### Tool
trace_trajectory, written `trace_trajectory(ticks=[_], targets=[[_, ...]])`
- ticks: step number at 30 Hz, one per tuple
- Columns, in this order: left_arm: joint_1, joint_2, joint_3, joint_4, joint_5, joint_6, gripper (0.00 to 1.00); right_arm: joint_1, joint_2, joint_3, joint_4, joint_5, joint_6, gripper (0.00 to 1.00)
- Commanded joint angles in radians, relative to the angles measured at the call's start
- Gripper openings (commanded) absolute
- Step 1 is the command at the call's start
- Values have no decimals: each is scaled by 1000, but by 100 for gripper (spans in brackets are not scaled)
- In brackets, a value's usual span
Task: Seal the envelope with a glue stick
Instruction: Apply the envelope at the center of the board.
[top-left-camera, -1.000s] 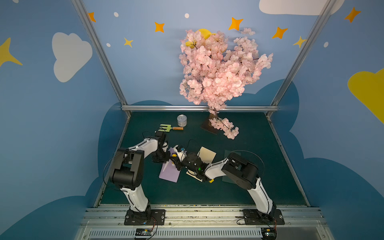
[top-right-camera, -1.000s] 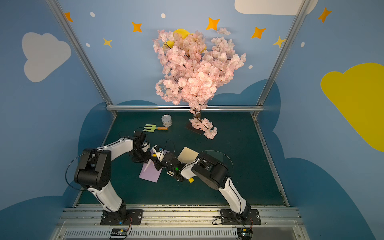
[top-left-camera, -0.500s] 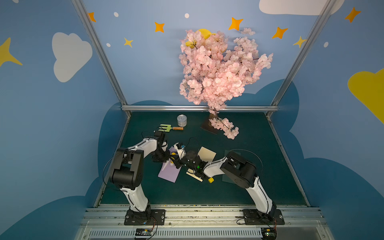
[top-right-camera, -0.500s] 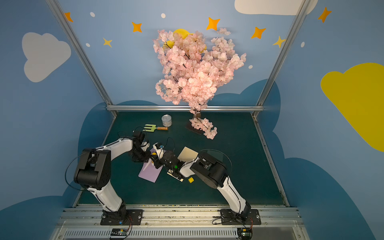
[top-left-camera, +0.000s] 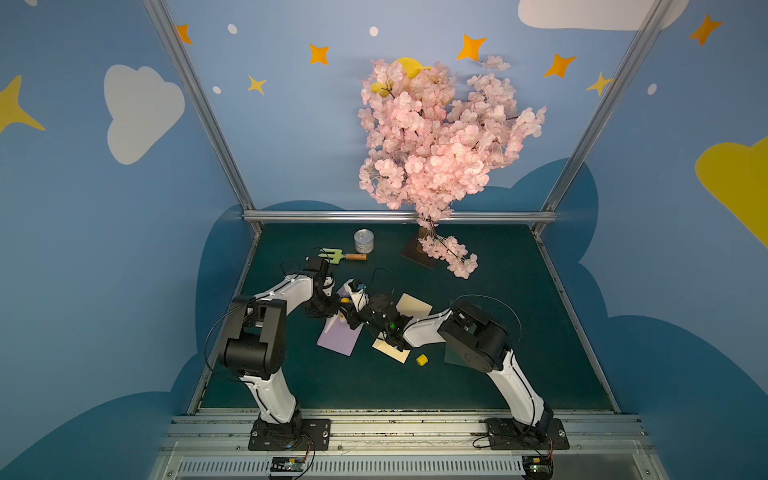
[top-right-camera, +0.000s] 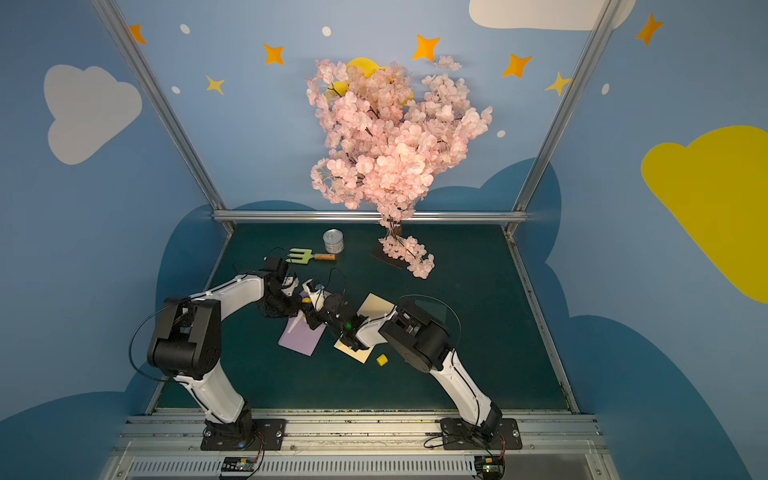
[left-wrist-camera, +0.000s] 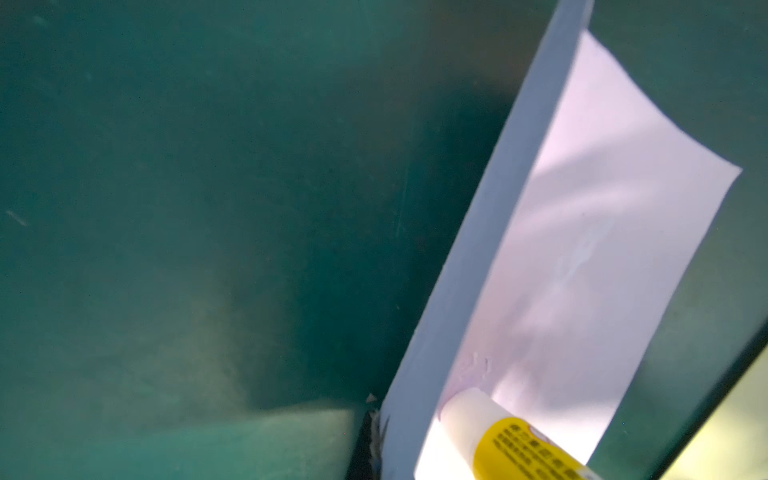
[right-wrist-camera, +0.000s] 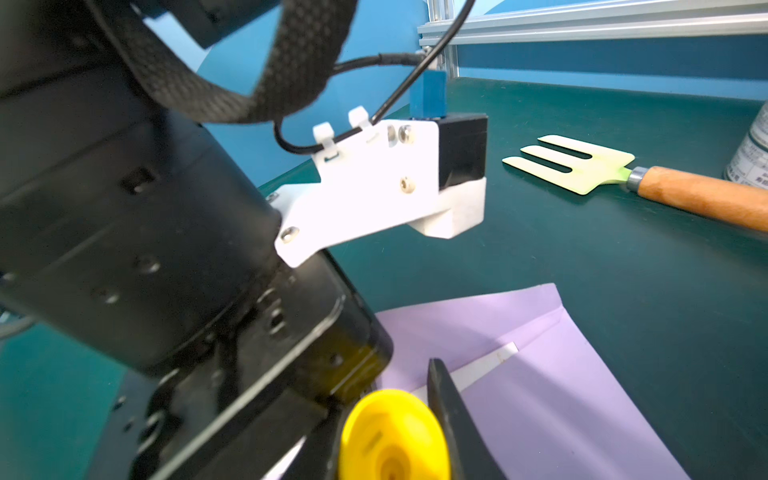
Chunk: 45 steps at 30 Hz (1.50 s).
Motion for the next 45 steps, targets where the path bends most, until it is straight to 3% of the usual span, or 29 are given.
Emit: trace_trajectory(ticks=[1, 10, 14, 32, 45], targets=[[-21, 45, -17, -162, 31, 60, 2, -67, 12, -7, -12, 116, -8, 0], [56, 71, 7, -179, 226, 102, 2, -44, -18, -102, 33, 104, 5, 0], [56, 100, 25, -183, 234, 99, 2, -17, -27, -117, 40, 99, -9, 0], [9, 49, -32, -77, 99, 46, 3, -64, 74, 144, -82, 39, 42, 0], [4, 39, -38, -33, 105, 8, 2, -9, -23, -69, -32, -23, 114, 0]])
